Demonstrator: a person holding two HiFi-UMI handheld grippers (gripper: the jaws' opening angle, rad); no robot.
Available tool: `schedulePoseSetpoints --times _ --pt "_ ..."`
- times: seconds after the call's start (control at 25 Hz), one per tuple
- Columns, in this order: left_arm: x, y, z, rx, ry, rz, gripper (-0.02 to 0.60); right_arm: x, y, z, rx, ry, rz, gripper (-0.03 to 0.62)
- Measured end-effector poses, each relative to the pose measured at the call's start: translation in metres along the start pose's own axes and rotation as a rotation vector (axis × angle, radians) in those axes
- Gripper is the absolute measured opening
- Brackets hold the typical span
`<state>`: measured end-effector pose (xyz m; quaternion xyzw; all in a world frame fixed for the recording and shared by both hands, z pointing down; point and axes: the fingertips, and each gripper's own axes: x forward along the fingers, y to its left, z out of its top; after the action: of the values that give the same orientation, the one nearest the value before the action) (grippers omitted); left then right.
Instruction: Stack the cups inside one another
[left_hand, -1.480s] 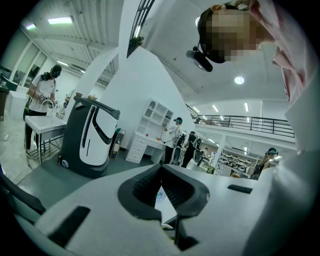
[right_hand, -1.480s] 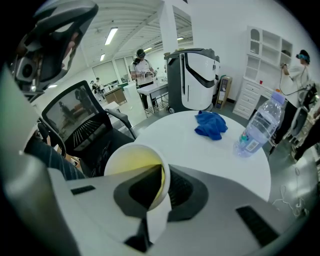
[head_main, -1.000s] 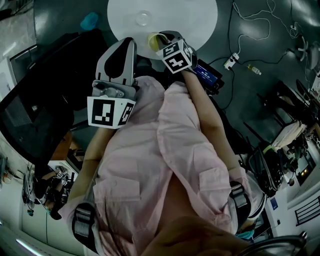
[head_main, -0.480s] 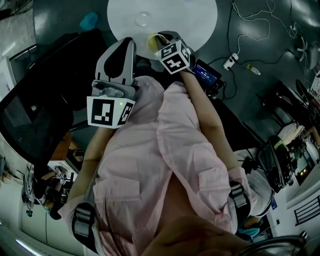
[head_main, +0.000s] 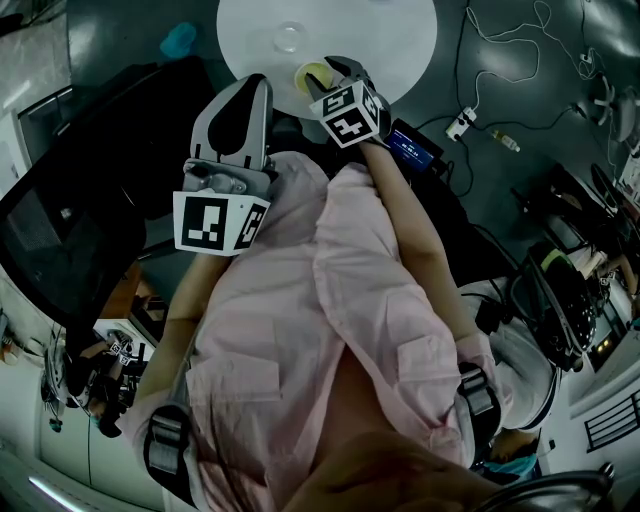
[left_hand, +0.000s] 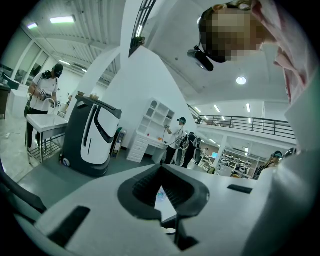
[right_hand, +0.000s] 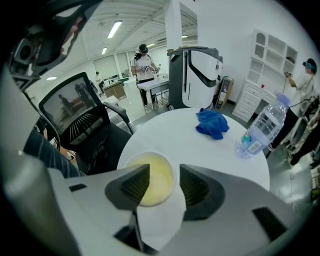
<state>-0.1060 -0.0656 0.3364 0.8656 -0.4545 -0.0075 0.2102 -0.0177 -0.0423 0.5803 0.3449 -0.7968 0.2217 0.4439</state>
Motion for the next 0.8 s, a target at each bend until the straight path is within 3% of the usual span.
schedulePoseSetpoints --times 0.8 --pt "0.0015 -0.0013 0.0012 0.002 -0.004 -0.010 0.015 -0.0041 -0.0041 0.0024 0.036 -0.017 -0.016 0.172"
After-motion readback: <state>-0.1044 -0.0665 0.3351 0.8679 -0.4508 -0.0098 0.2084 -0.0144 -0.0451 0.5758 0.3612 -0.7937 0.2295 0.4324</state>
